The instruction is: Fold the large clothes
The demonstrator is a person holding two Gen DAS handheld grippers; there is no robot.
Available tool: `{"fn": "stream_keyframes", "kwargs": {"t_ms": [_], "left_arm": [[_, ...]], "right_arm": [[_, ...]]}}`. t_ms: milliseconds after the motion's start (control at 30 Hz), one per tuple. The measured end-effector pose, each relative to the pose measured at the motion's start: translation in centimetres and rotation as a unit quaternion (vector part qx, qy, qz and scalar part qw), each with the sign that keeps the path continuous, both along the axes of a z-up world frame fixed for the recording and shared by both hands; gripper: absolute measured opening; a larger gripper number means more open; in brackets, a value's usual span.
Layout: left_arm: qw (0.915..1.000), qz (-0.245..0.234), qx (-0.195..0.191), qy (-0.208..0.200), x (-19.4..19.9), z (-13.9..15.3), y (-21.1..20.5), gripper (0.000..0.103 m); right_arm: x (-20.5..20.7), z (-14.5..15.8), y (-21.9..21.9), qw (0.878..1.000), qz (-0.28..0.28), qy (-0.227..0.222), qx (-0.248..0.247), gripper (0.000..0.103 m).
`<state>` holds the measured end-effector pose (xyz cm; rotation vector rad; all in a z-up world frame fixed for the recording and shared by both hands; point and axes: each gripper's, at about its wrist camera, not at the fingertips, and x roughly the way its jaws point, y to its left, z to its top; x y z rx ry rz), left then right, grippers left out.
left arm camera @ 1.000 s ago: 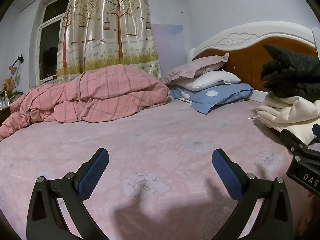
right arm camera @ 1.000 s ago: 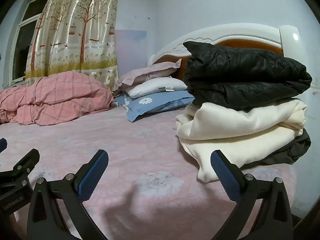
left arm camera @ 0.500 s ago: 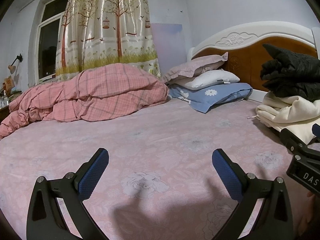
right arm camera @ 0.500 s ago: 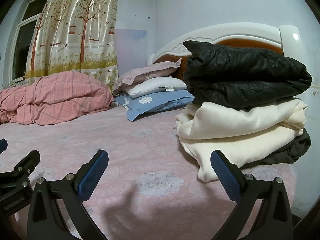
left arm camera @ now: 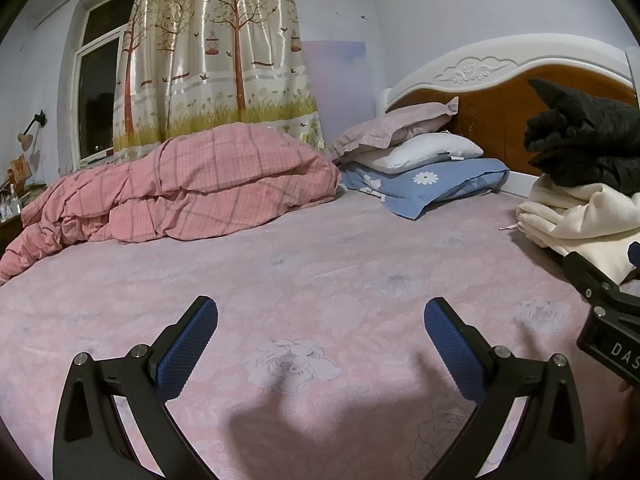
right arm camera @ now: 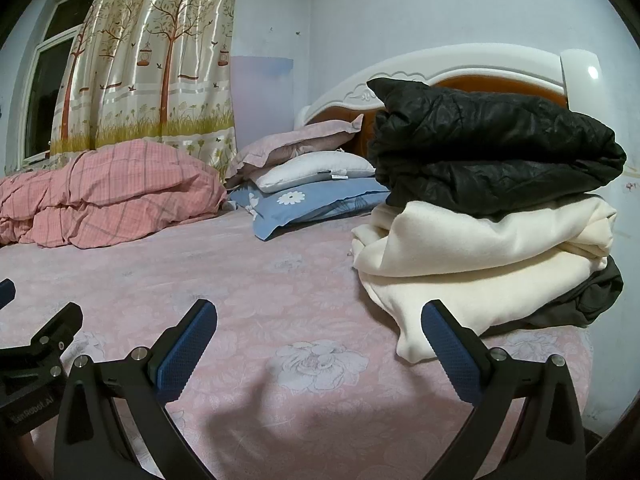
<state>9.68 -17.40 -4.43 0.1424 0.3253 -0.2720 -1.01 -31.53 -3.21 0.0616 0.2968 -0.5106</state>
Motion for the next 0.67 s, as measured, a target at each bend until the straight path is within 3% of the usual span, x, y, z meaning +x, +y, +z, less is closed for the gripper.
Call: {"fn": "stream_keyframes", "kwargs": {"t_ms": [667], "left_arm": [[1.0, 0.0, -0.004, 0.007, 0.06, -0.12, 0.33, 0.103]], "right_arm": [[-0.05, -0.11, 0.01, 1.0, 0.0, 0.002, 0.002, 0.102]]}}
